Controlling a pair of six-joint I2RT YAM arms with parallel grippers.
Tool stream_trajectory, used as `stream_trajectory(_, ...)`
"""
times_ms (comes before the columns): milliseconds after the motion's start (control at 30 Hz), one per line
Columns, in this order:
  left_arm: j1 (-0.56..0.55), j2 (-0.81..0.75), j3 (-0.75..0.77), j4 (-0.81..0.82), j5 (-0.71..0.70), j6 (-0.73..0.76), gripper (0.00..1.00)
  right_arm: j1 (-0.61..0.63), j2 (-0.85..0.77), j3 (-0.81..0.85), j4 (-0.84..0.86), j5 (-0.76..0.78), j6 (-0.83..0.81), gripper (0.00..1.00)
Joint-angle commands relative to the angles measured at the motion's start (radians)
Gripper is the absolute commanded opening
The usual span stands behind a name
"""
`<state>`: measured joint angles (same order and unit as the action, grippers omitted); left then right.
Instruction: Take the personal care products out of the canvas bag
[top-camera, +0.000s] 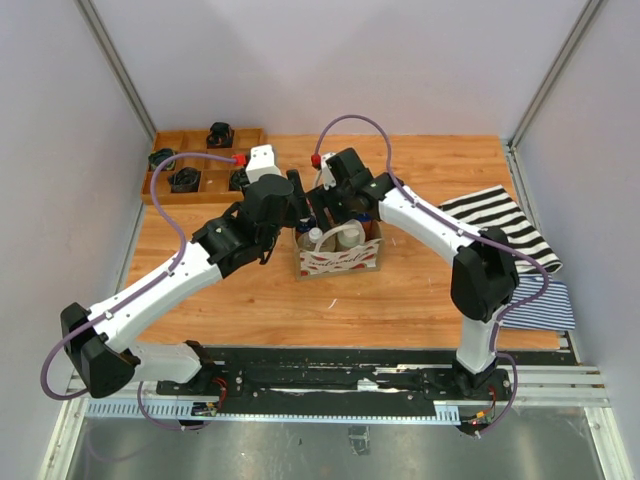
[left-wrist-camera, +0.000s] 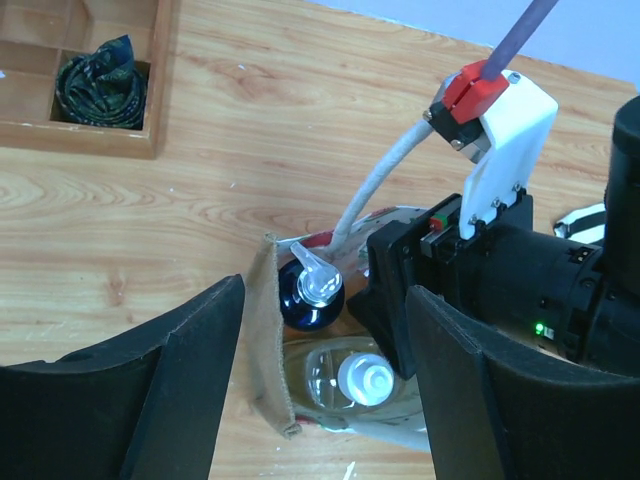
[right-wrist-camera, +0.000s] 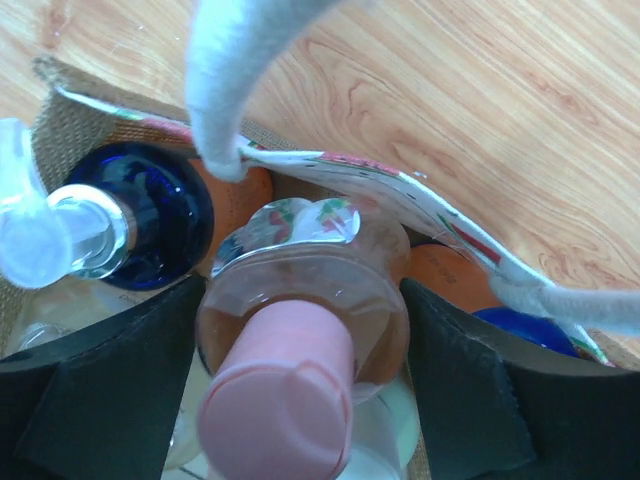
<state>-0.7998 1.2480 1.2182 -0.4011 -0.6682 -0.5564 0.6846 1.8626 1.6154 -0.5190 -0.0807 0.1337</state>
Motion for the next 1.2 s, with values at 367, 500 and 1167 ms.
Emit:
stream_trajectory(367,0.005,0.007,-0.012,-0.033,-0.026,0.029,0.71,0.047,-0.135,0.102,-0.036,0.17,-0.013,0.43)
stream_trajectory(500,0.005,0.008,-0.012,-0.04,-0.024,0.037,0.72,0.042,-0.225,0.153,-0.049,0.265,-0.037,0.43)
stream_trajectory(1167,0.087,0.245,0.085,0.1,0.101,0.172,0.8,-0.377,-0.38,0.1,-0.092,0.119,0.024,0.39)
